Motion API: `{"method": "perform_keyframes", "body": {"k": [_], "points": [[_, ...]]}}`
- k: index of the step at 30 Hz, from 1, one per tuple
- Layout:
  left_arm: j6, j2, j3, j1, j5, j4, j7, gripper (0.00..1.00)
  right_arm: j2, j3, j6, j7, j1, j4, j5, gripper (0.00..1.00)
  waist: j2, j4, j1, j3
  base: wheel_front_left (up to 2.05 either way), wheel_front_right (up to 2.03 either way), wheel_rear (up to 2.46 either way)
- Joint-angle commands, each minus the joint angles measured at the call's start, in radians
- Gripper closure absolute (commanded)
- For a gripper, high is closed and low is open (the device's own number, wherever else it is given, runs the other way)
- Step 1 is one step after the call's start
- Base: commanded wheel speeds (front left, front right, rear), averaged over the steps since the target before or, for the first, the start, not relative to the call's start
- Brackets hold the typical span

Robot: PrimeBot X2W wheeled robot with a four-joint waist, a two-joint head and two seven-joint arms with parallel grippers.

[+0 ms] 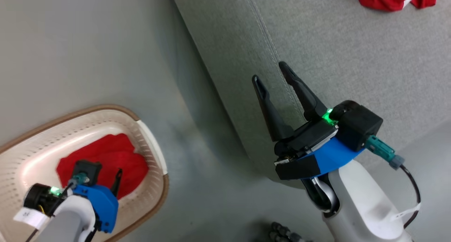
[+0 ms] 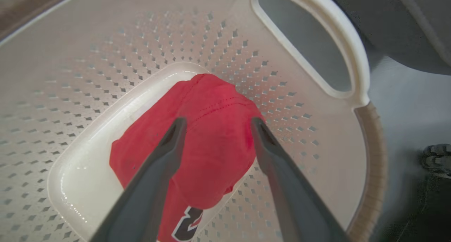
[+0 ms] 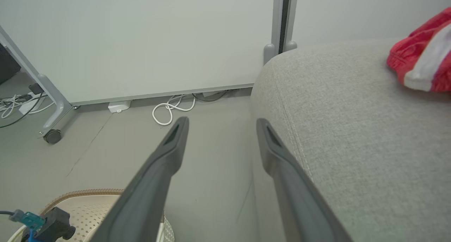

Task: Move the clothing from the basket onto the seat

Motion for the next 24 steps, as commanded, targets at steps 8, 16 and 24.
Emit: {"method": "perform_keyframes", "body": {"k": [8,16,24], "points": [[0.0,0.072,-0.052,-0.067,-0.017,0.034,0.069,0.0,0.001,0.011,0.0,-0.005,-0.015,-0.078,0.079,0.0,0.0001,-0.061,-0.0002,0.109,0.0,0.0,0.0],[0.039,0.073,-0.074,-0.154,0.008,0.083,0.177,0.0,0.0,-0.016,0.0,-0.005,-0.01,-0.139,0.083,0.0,0.0001,-0.036,-0.0002,0.182,0.0,0.0,0.0],[0.04,0.048,-0.086,-0.211,-0.004,0.135,0.258,1.0,0.001,-0.015,0.0,-0.005,-0.008,-0.156,0.075,0.0,0.0001,-0.019,-0.0002,0.212,0.0,0.0,0.0]]}}
